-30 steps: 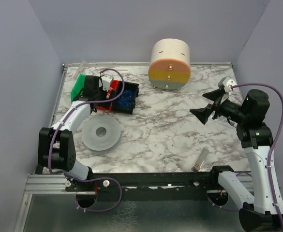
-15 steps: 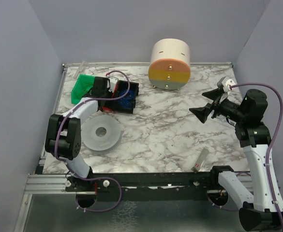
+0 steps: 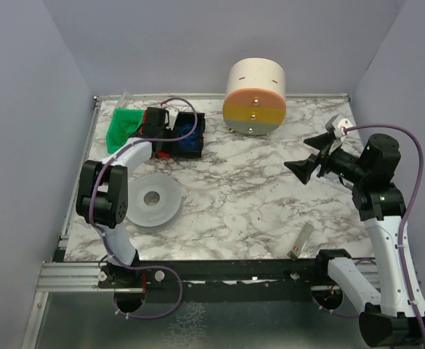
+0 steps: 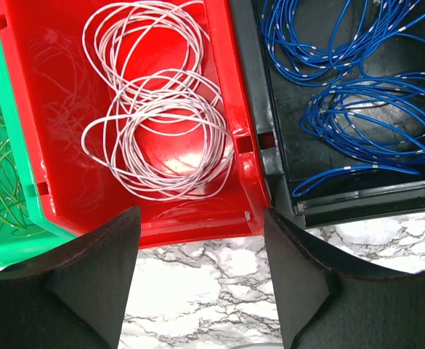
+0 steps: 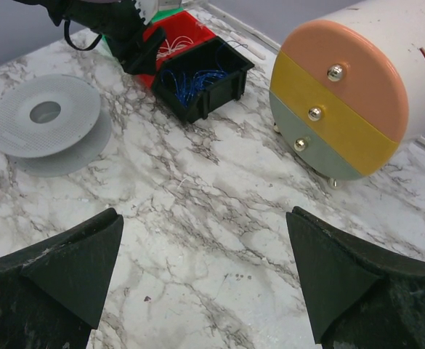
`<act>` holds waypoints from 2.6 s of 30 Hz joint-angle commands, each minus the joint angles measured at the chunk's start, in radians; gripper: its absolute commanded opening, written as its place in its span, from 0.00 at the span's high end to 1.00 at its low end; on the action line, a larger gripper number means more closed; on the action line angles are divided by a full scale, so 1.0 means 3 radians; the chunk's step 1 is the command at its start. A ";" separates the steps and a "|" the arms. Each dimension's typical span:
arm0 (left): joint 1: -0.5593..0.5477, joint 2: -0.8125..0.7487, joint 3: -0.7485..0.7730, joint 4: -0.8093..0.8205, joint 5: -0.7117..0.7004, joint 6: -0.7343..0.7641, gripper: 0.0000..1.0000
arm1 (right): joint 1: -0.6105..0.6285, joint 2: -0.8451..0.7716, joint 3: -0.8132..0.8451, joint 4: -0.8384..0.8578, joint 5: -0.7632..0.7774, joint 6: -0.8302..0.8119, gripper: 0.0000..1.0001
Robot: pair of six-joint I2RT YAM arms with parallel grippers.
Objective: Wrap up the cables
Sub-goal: Pick up the cable from the storage box.
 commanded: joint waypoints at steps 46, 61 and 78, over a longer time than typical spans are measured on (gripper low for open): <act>-0.0128 0.2068 0.3360 -0.0679 0.0547 -0.0014 0.30 | -0.0018 0.0268 -0.0275 0.0230 0.0097 -0.0093 0.00; -0.0119 0.2213 0.3431 -0.0694 0.0640 -0.0008 0.47 | -0.0020 0.0295 -0.0292 0.0246 0.0120 -0.0107 0.00; -0.0113 0.2185 0.3409 -0.0752 0.0542 -0.0045 0.75 | -0.0017 0.0295 -0.0304 0.0249 0.0109 -0.0116 0.00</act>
